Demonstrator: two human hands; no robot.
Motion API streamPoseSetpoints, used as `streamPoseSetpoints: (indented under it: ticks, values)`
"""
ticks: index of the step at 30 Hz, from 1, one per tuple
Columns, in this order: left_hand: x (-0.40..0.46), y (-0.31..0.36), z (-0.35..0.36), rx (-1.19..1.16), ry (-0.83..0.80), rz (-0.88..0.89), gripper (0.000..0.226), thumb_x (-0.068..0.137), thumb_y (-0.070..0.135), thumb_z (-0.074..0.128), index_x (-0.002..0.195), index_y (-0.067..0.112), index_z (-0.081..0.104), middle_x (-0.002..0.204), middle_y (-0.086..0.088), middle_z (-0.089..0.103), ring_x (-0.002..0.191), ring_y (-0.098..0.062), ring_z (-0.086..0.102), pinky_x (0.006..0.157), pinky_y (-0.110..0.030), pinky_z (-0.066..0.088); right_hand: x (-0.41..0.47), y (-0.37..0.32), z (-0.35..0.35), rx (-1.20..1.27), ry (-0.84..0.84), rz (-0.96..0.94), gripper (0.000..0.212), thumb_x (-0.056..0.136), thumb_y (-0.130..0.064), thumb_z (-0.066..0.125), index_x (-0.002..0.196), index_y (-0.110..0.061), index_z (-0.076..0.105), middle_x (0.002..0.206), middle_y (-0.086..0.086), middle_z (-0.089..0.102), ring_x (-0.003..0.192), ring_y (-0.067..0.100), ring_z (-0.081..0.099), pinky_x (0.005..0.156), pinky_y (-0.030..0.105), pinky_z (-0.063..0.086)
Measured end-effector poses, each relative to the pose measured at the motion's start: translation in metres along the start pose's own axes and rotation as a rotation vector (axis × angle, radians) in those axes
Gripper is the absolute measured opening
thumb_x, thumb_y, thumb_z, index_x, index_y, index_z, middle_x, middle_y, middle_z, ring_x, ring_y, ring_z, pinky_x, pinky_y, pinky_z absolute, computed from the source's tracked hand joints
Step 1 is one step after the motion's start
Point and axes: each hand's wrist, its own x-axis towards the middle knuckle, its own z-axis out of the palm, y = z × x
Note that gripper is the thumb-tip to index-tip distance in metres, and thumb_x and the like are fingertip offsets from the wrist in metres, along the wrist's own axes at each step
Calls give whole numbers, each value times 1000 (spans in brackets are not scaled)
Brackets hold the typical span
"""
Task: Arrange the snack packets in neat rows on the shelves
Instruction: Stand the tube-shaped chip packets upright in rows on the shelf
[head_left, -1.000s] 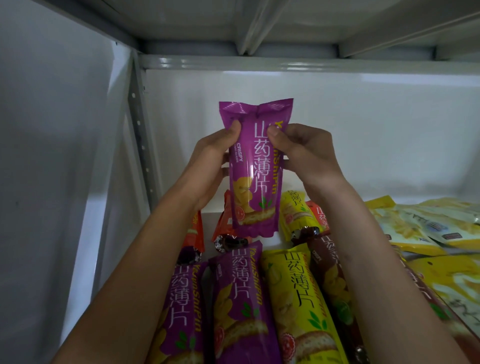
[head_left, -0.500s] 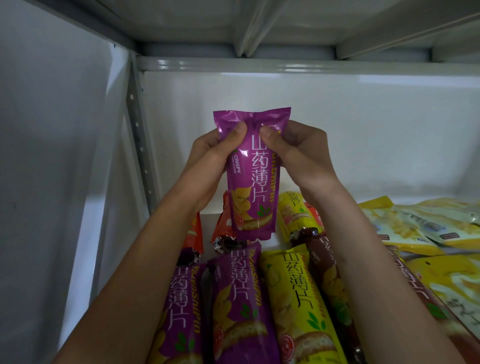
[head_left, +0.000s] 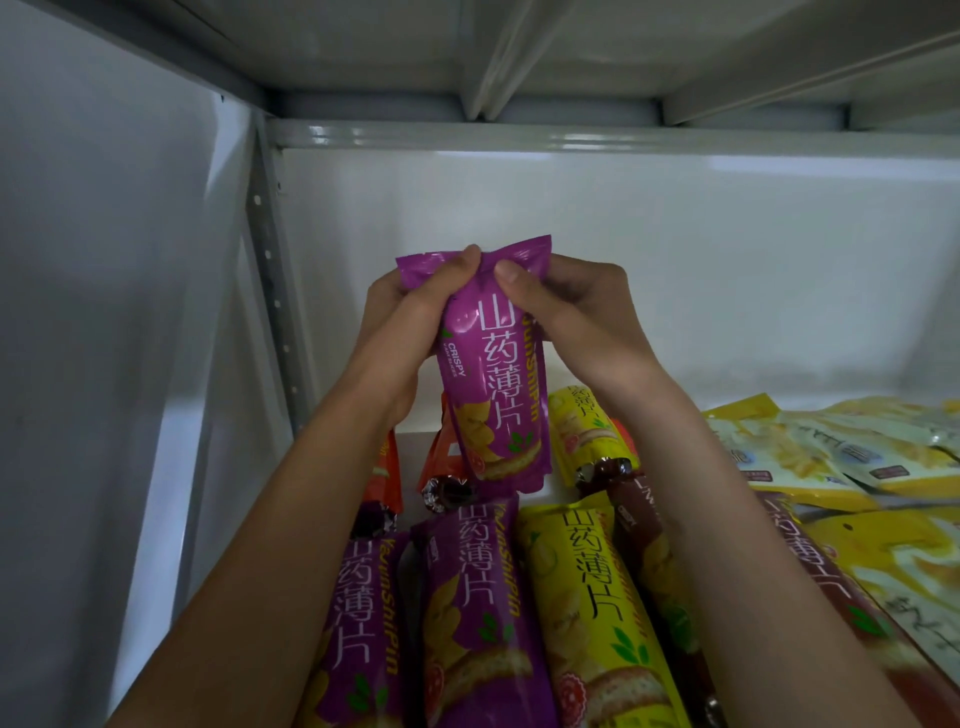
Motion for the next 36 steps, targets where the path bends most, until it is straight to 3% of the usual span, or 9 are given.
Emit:
streamPoseSetpoints:
  ticks: [4, 7, 11, 14, 19, 24, 27, 31, 36]
  values:
    - [0, 0, -1, 33, 55, 11, 23, 96, 39, 73, 106, 18, 76, 99, 1, 81, 92, -14, 78, 78, -28, 60, -1, 2, 2, 4, -1, -3, 23, 100, -25, 70, 104, -5, 79, 95, 10, 80, 90, 25, 78, 89, 55, 61]
    - [0, 2, -2, 13, 83, -4, 23, 95, 39, 73, 102, 18, 76, 96, 1, 81, 87, -13, 78, 70, -22, 59, -1, 0, 2, 25, -3, 11, 23, 100, -24, 69, 104, -4, 79, 95, 8, 81, 90, 22, 78, 89, 49, 62]
    - [1, 1, -1, 7, 97, -31, 22, 95, 40, 72, 102, 20, 75, 97, 2, 81, 90, -14, 78, 79, -30, 57, -1, -1, 1, -4, 6, -20, 21, 99, -24, 70, 105, -5, 80, 95, 8, 80, 89, 24, 78, 88, 51, 62]
    - [0, 1, 1, -5, 66, -20, 22, 97, 42, 69, 100, 21, 75, 96, 2, 81, 89, -13, 77, 78, -26, 57, 0, -1, 2, 16, 51, -13, 22, 99, -25, 71, 100, -4, 80, 91, 8, 80, 86, 24, 78, 87, 53, 62]
    - [1, 0, -1, -9, -79, 9, 37, 101, 37, 65, 123, 8, 72, 113, -5, 79, 105, -20, 76, 91, -31, 59, 2, -1, -1, 79, 188, 17, 28, 99, -29, 71, 95, -2, 78, 88, 6, 80, 83, 20, 77, 86, 48, 63]
    - [3, -8, -2, -16, 22, 98, 37, 99, 26, 70, 119, -6, 71, 113, -20, 76, 100, -28, 77, 80, -29, 61, 2, -3, -9, 86, 18, 113, 31, 100, -34, 68, 108, -6, 77, 103, 6, 80, 98, 21, 76, 101, 44, 58]
    - [4, -9, -3, -29, 10, 93, 39, 98, 30, 70, 118, -3, 72, 111, -16, 78, 99, -25, 77, 82, -30, 61, 2, 1, -12, 50, -5, 91, 31, 98, -30, 72, 102, 0, 76, 103, 17, 78, 99, 31, 75, 99, 54, 57]
    - [5, -10, -3, -65, -92, 15, 43, 98, 39, 65, 122, 4, 74, 114, -10, 78, 106, -21, 76, 93, -32, 60, 2, 2, -12, 41, 70, 71, 24, 99, -25, 70, 100, -2, 78, 97, 11, 80, 90, 25, 77, 89, 41, 62]
    - [6, -15, -5, -75, 12, 60, 36, 102, 26, 66, 118, -6, 72, 112, -17, 78, 94, -20, 77, 78, -26, 60, 1, 0, -16, 87, -52, 166, 31, 98, -33, 70, 109, -4, 77, 109, 12, 78, 98, 18, 73, 103, 42, 57]
